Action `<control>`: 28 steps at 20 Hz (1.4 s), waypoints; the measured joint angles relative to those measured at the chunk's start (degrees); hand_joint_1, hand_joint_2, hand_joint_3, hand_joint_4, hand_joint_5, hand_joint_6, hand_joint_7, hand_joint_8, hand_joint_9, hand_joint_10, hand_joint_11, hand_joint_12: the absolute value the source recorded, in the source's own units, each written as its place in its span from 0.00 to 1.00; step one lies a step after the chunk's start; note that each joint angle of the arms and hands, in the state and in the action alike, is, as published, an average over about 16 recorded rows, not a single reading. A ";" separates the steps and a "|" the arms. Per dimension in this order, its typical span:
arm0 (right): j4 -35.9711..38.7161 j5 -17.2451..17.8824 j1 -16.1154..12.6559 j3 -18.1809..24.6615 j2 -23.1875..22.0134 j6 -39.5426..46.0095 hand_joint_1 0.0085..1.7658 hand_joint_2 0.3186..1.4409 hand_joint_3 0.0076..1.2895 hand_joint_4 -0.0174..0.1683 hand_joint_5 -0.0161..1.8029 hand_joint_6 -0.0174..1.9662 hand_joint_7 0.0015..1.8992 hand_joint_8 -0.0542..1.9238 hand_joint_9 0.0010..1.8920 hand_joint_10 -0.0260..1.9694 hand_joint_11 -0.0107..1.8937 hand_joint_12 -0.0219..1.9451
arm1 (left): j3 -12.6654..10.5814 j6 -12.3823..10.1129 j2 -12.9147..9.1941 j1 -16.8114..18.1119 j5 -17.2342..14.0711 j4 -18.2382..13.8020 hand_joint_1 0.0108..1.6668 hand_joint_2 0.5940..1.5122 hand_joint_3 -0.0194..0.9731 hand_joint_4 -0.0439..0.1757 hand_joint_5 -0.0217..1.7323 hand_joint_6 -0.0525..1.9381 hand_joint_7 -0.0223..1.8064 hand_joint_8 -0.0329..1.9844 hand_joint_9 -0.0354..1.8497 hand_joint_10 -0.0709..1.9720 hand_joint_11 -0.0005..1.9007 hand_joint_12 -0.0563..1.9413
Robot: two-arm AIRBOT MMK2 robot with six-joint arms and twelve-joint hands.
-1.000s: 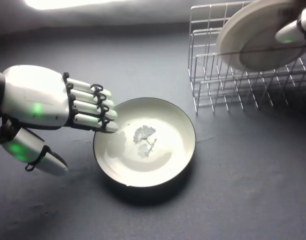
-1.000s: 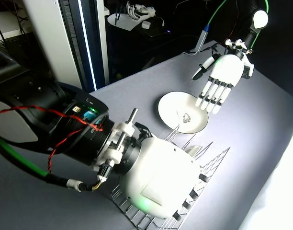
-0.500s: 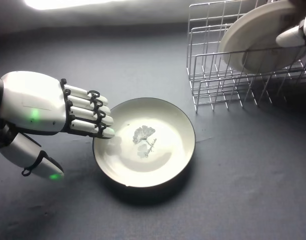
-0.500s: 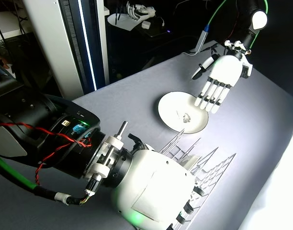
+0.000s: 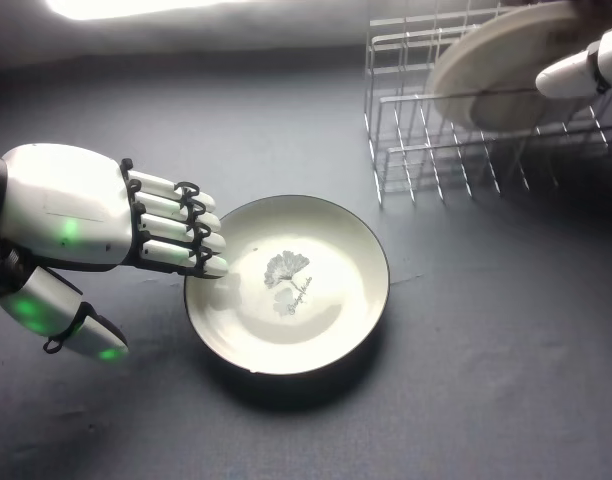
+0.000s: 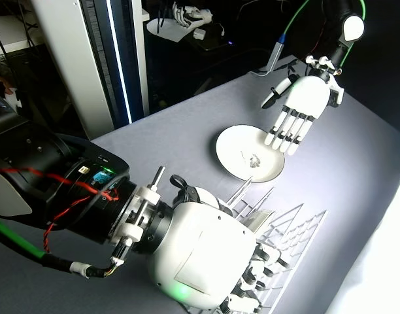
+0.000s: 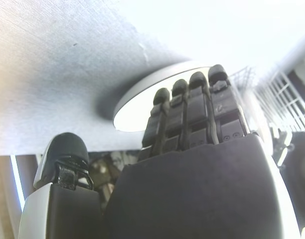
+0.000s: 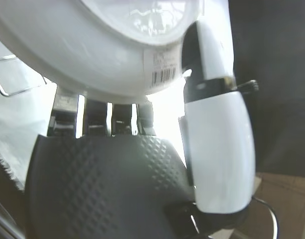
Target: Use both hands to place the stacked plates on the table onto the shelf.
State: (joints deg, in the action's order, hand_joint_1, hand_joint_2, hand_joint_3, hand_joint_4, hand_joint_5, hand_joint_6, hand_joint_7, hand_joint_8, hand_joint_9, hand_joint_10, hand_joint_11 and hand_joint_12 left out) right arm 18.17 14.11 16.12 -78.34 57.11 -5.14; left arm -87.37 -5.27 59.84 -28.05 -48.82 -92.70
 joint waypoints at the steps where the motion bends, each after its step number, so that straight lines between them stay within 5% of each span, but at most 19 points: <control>1: 0.64 0.23 -0.28 0.07 0.02 -0.09 0.60 0.65 0.00 0.07 0.24 0.02 0.29 0.07 0.26 0.16 0.12 0.67 | 0.00 0.00 0.01 -0.05 0.04 0.01 0.00 0.68 0.04 0.20 0.04 0.04 0.04 0.02 0.03 0.04 0.01 0.03; 12: 7.07 3.49 -3.22 1.97 0.28 -0.92 0.55 0.64 0.00 0.07 0.16 0.01 0.16 0.03 0.14 0.05 0.00 0.53 | 0.01 0.00 0.06 -0.54 0.48 0.17 0.00 0.68 0.04 0.20 0.04 0.04 0.03 0.02 0.03 0.03 0.01 0.03; 18: 10.90 5.58 -3.71 3.54 0.22 -0.94 0.54 0.65 0.00 0.06 0.16 0.01 0.16 0.04 0.14 0.04 0.01 0.54 | 0.03 0.01 0.10 -0.74 0.65 0.26 0.00 0.68 0.04 0.20 0.03 0.04 0.03 0.02 0.02 0.03 0.01 0.03; 28: 26.28 16.57 -2.74 5.62 0.11 -1.29 0.55 0.64 0.00 0.07 0.16 0.01 0.17 0.04 0.16 0.04 0.02 0.57 | -0.02 0.03 0.88 -1.49 1.15 0.72 0.00 0.68 0.04 0.21 0.03 0.04 0.03 0.02 0.02 0.03 0.01 0.03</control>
State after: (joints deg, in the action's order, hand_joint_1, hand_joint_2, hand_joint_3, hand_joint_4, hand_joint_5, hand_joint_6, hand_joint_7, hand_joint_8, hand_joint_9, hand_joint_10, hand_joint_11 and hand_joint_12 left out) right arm 44.45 30.68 13.38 -72.73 57.21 -6.43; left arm -87.39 -5.24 60.72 -29.54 -47.67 -91.98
